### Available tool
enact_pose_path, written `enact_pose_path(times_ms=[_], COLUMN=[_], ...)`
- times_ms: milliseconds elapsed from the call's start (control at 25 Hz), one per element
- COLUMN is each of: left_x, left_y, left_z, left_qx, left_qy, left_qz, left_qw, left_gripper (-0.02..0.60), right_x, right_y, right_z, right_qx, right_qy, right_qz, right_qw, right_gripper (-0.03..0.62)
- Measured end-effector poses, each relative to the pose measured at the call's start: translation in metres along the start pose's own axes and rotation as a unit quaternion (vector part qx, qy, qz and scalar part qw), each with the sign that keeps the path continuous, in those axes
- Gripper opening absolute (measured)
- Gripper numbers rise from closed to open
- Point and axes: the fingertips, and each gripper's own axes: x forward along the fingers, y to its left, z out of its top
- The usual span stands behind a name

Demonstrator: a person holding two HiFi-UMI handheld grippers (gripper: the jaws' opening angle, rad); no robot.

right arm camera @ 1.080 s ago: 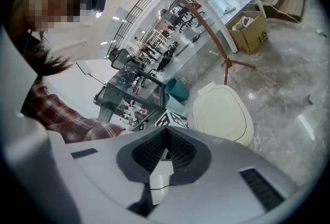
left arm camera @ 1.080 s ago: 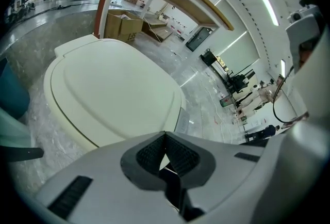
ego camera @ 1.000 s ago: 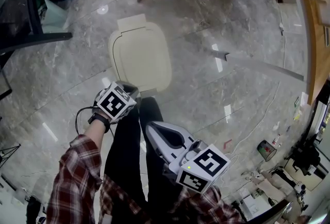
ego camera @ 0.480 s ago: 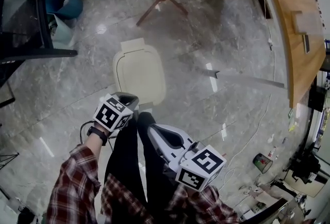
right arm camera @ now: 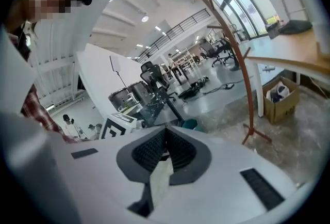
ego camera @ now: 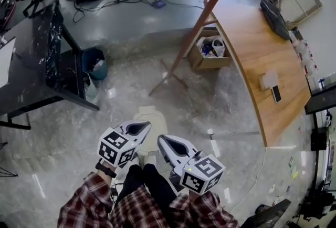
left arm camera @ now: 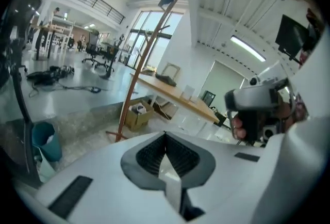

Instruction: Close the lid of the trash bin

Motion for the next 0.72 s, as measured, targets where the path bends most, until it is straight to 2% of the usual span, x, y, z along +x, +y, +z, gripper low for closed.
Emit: enact_pose_path(times_ms=[120,280,560,720], left_x=[-0.039,-0.087,-0.140,-0.153], left_y=[-0.028,-0.061,-0.100,-0.114], left_z=[0.066,0.123,0.168,0.180], left_qx=[0.029,0.054,0.059,0.051], left_qy=[-0.049,-0.102,-0.158,-0.184], left_qz=[0.017,0.032,0.062,0.057], left_qw=[0.9982,0.9929,0.9837,0.9799], left_gripper=[0.011,0.011,0.011,0.011], right_x=[-0.013,-0.028,-0.047,-0.049], right_y=[0.023,0.049,0.091,0.106], right_z=[0.042,0.084,0.131,0.143], right_qx=[-0.036,-0.075,-0.130,-0.150], right_qy=[-0.020,-0.046,-0.087,-0.097], right_qz=[0.008,0.019,0.046,0.056], right_qw=[0.999,0.996,0.987,0.982], right_gripper=[0.012,0.012,0.012,0.012])
